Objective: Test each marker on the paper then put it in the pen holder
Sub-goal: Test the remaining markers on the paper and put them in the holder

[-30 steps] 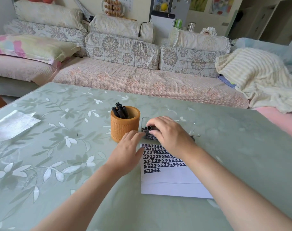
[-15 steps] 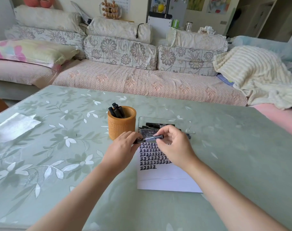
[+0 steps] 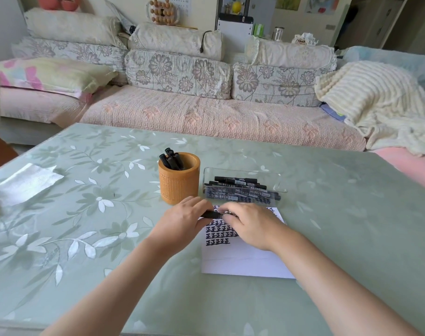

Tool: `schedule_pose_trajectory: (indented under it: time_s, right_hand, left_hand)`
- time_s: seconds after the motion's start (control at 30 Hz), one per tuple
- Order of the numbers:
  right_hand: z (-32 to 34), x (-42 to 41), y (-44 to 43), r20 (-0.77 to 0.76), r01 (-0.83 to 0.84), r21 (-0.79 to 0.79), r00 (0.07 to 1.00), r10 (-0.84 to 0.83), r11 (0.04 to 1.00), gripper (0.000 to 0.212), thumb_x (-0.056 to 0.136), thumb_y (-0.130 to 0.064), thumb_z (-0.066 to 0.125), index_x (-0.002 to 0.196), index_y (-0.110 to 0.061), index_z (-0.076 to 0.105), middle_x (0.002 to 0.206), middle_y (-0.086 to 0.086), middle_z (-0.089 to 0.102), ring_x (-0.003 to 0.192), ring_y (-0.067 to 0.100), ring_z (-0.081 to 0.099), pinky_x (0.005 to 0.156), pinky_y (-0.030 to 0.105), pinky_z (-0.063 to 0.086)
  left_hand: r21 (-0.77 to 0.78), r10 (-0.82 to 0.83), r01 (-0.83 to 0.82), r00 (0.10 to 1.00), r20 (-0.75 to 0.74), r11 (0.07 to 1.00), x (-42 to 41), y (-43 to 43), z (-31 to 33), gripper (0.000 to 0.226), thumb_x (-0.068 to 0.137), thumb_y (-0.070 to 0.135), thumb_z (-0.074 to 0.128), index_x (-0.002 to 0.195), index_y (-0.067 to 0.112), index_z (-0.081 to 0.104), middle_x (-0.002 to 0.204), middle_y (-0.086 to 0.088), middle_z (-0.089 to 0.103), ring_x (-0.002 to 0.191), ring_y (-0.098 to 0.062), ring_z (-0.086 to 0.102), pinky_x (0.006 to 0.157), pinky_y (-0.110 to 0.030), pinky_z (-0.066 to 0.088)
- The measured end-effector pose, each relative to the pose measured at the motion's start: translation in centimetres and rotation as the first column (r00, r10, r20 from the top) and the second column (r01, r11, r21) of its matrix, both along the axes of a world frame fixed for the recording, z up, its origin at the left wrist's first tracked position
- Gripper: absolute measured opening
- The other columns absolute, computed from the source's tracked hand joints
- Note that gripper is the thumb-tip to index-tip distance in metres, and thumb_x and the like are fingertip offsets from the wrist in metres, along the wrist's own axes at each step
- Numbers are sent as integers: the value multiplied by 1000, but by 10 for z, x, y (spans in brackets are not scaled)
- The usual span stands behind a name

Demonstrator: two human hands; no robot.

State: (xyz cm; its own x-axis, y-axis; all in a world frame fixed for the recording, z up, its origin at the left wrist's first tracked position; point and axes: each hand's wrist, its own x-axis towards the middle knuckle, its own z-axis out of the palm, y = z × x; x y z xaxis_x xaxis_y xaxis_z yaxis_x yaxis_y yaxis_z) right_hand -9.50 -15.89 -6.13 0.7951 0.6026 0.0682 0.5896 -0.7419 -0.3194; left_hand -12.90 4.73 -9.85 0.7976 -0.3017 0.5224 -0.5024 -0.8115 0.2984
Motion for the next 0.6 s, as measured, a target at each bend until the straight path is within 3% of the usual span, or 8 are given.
schedule_pose_trajectory:
  time_s: [0.13,0.27,0.37,0.53,0.6]
  right_hand:
    - [-3,1,0,-61,-56,11,997,56,998,22,102,-33,45,111,-22,62,95,4,67,88,24,57,79,37,47]
    - [-6,2,3,-40,-56,-7,998,55,998,21,101,-32,48,106,-19,64,89,-3,59,83,19,51,74,35,42]
    - [-9,3,4,47,-98,31,994,96,995,18,99,-28,53,103,-15,65,81,-6,50,79,19,48,70,34,38]
    - [-13,3,3,304,-170,-17,938,167,985,12,93,-24,60,97,-14,66,75,1,53,71,26,55,59,33,43]
    - [-12,-1,5,348,-169,-16,923,164,986,14,95,-27,56,94,-16,64,74,-3,51,72,26,57,57,31,36]
  left_hand:
    - [60,-51,49,998,27,997,-2,3,3,13,90,28,65,99,19,66,83,8,57,79,-14,51,61,-31,48]
    - [101,-55,55,998,-4,993,-2,5,1,13,92,30,62,95,19,67,78,8,54,77,-15,48,58,-35,48]
    - [72,-42,47,997,-71,996,-1,6,1,17,93,31,58,94,17,68,78,6,55,77,-16,48,62,-35,47]
    - [-74,-47,31,973,-225,997,-2,6,8,17,94,25,60,96,12,71,80,1,59,75,-9,47,62,-12,33]
    - [-81,-47,31,976,-213,996,-2,9,8,16,94,25,61,99,15,73,81,2,60,77,-6,44,66,-7,32]
